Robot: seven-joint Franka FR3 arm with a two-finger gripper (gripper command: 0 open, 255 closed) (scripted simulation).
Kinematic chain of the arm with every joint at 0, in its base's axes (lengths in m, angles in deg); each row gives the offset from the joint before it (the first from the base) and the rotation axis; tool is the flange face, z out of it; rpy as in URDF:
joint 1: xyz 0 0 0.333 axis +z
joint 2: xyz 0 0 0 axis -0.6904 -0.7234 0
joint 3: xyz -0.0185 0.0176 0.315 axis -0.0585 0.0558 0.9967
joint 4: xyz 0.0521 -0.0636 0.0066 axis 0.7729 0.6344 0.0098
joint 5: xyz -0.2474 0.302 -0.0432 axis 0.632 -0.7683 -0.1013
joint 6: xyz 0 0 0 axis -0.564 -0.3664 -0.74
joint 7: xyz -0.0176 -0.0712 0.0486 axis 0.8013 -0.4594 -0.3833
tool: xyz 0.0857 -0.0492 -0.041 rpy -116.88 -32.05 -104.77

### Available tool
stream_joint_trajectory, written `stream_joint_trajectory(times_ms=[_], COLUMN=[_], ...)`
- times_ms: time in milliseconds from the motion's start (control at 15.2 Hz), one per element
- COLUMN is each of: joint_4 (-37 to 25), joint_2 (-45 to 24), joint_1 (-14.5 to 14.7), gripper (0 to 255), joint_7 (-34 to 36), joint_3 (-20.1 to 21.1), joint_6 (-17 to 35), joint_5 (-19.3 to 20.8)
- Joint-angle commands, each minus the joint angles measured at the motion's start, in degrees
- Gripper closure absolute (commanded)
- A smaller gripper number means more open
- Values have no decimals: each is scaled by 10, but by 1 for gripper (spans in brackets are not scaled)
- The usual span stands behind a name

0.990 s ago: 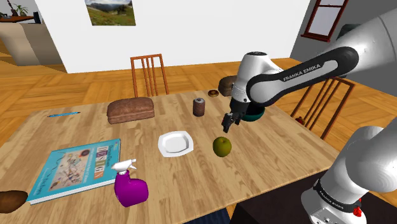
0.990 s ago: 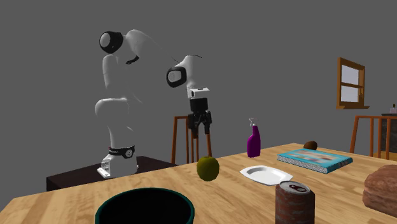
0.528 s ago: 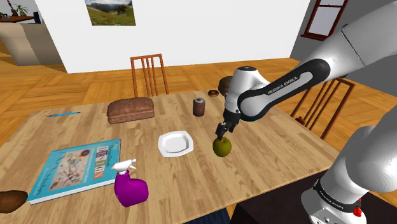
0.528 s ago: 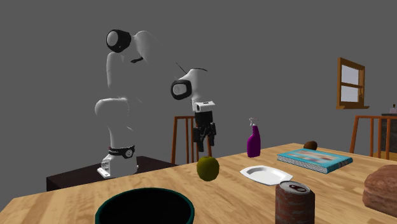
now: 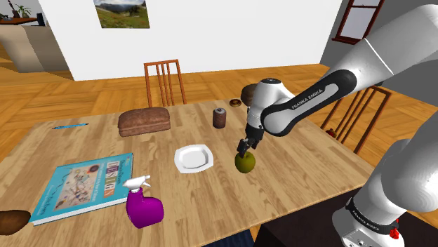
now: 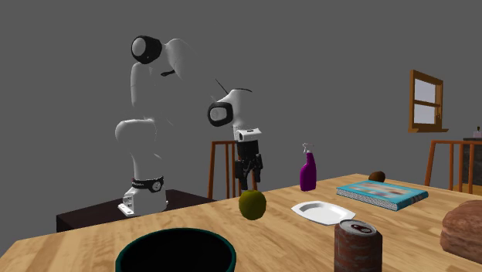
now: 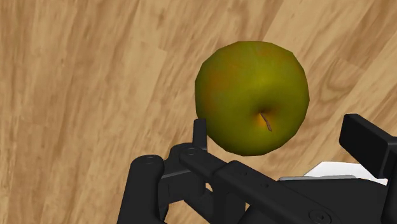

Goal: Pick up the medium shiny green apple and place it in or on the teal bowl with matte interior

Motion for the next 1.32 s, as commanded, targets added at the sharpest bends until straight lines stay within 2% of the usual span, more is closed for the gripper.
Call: stream_joint_trajectory(times_ms=[0,66,132,726,1254], joint_4=[0,0,0,0,-20], joint_2=[0,0,0,0,51], joint_1=[0,0,0,0,0], gripper=[0,0,255,255,255], joint_7=[0,0,0,0,-1], joint_3=[0,0,0,0,-3], joint_6=[0,0,0,0,-71], joint_5=[0,0,0,0,-4])
